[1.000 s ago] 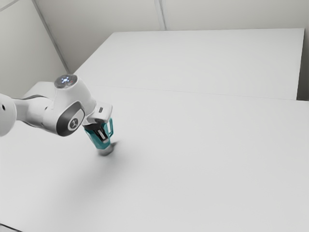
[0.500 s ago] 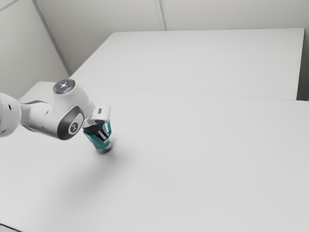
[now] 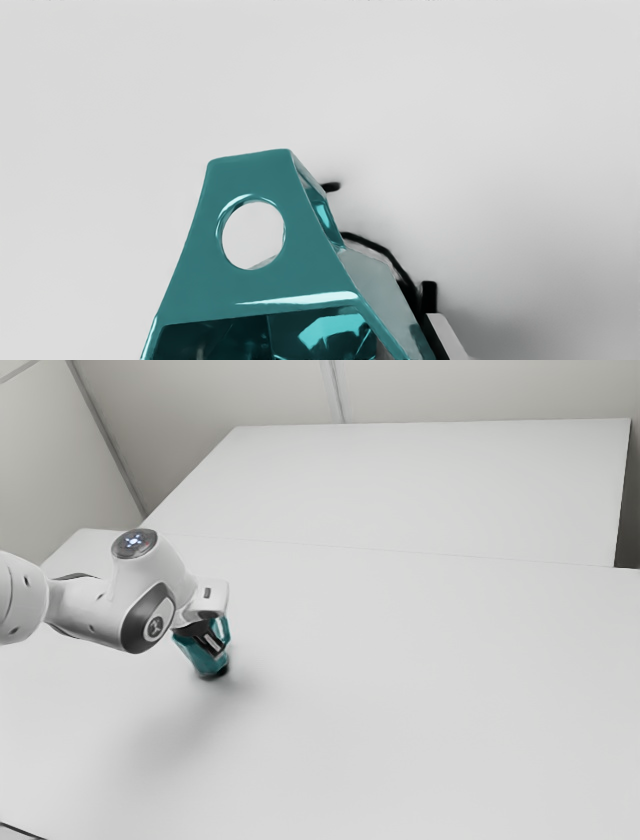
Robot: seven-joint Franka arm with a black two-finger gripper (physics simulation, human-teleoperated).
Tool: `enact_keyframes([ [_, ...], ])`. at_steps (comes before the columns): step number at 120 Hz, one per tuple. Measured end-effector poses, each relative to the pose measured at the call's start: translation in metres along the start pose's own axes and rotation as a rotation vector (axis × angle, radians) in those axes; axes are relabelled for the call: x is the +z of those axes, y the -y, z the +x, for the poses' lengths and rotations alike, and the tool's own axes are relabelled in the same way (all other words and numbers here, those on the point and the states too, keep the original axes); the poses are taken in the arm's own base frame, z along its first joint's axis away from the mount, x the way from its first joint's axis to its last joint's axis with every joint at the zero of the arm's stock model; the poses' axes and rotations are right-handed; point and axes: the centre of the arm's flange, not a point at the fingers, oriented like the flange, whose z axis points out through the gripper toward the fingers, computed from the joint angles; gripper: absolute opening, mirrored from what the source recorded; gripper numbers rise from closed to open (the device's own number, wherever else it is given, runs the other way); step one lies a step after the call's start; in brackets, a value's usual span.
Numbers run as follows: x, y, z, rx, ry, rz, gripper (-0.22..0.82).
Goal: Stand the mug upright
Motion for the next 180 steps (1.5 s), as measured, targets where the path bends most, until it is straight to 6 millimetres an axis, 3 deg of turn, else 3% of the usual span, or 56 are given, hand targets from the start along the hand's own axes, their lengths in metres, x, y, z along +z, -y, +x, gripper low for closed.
enact_keyframes([
  [44, -0.004, -0.006, 0.004, 0.017, -0.002, -0.005, 0.15],
  [92, -0.020, 0.000, 0.006, 0.015, -0.012, 0.004, 0.26],
  [133, -0.050, 0.013, 0.007, -0.002, -0.047, 0.027, 0.30],
  [180, -0.116, 0.025, 0.044, 0.002, -0.110, 0.063, 0.33],
])
